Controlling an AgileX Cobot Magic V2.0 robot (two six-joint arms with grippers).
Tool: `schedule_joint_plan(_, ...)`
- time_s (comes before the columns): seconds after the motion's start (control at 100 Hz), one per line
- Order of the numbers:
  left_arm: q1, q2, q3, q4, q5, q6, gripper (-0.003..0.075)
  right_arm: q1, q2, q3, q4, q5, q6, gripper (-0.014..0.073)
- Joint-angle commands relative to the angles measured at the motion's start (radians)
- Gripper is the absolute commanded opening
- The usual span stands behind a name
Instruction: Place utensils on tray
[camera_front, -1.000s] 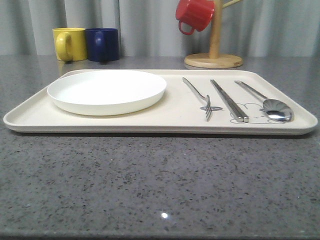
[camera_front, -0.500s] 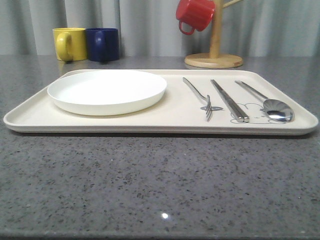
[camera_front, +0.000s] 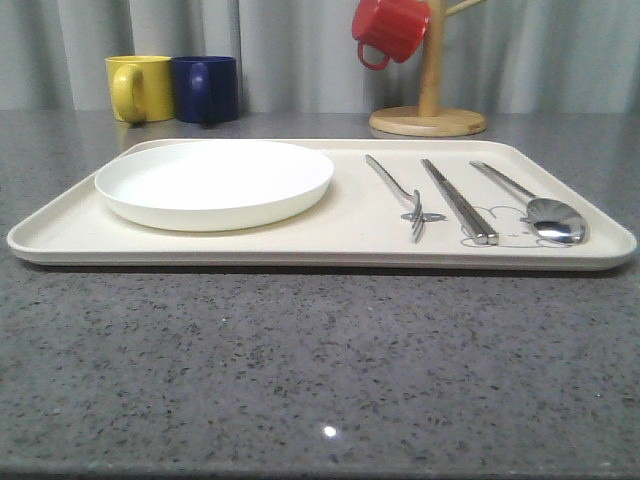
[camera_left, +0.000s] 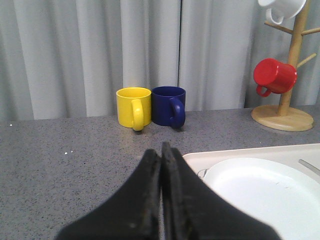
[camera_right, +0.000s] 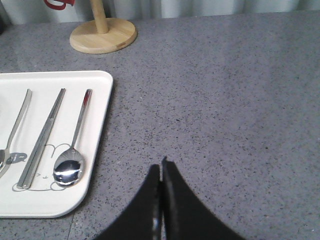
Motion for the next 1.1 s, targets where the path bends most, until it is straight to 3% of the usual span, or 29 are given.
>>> schedule_joint_plan(0.0,-0.004,0.005,-0.026,-0.011,-0.062,0.0,-0.0018,-0.005,0.004,-0.024,-0.022,-0.086,-0.009,-0.0078)
schedule_joint_plan(0.1,-0.004,0.005,-0.026,-0.011,-0.062,0.0,-0.0018,-0.005,0.003,-0.012,-0.03,-0.111,-0.009,-0.0078)
schedule_joint_plan(0.21,-0.004,0.005,-0.026,-0.011,-0.062,0.0,-0.0018,-0.005,-0.036,0.055,-0.029,-0.236,-0.009,-0.0078)
schedule_joint_plan(0.55,-0.004,0.005,-0.026,-0.011,-0.062,0.0,-0.0018,-0.005,-0.28,0.406,-0.008,-0.613,-0.009,-0.0078)
schedule_joint_plan(0.8,-0.004,0.005,-0.026,-0.011,-0.062,0.0,-0.0018,-0.005,-0.405,0.587,0.009,-0.698,-0.009,-0.0078)
schedule_joint_plan(1.09,-0.004,0.005,-0.026,-0.011,-0.062,0.0,-0.0018,-0.005,-0.426,0.584,0.011,-0.675,-0.009,-0.0078)
